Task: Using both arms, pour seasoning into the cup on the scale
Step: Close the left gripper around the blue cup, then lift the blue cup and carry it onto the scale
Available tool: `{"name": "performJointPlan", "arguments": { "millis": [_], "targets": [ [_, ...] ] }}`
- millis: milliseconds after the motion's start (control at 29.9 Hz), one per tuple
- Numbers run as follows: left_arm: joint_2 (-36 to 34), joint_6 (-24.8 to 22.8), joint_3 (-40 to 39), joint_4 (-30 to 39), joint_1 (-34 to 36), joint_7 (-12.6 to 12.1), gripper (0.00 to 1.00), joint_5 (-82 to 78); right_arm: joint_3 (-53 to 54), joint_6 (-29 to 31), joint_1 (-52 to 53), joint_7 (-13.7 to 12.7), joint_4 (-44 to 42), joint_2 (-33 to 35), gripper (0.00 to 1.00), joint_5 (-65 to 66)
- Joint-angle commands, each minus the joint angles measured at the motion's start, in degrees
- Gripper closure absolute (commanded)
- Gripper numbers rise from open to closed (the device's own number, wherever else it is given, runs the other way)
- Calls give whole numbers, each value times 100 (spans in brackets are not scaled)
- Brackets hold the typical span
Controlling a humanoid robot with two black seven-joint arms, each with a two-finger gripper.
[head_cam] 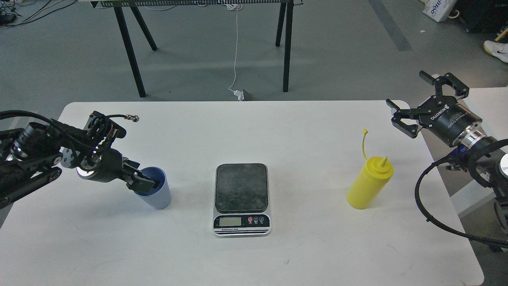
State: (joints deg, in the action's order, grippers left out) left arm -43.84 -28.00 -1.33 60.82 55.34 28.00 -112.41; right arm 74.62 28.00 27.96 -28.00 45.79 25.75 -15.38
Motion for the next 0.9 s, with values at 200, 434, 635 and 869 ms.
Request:
{"name": "performJointPlan", "arguments": {
  "millis": [200,434,635,869],
  "targets": [
    [-37,0,-8,9,-85,0,100,-70,8,0,-10,0,0,0,1,0],
    [-64,0,-43,44,20,0,100,8,0,0,-19,0,0,0,1,0],
    [-134,0,-104,106,380,0,100,1316,0,0,-19,0,0,-9,1,0],
    [23,0,-104,360,1435,0,100,2567,0,0,-37,0,-9,-9,1,0]
  ]
}}
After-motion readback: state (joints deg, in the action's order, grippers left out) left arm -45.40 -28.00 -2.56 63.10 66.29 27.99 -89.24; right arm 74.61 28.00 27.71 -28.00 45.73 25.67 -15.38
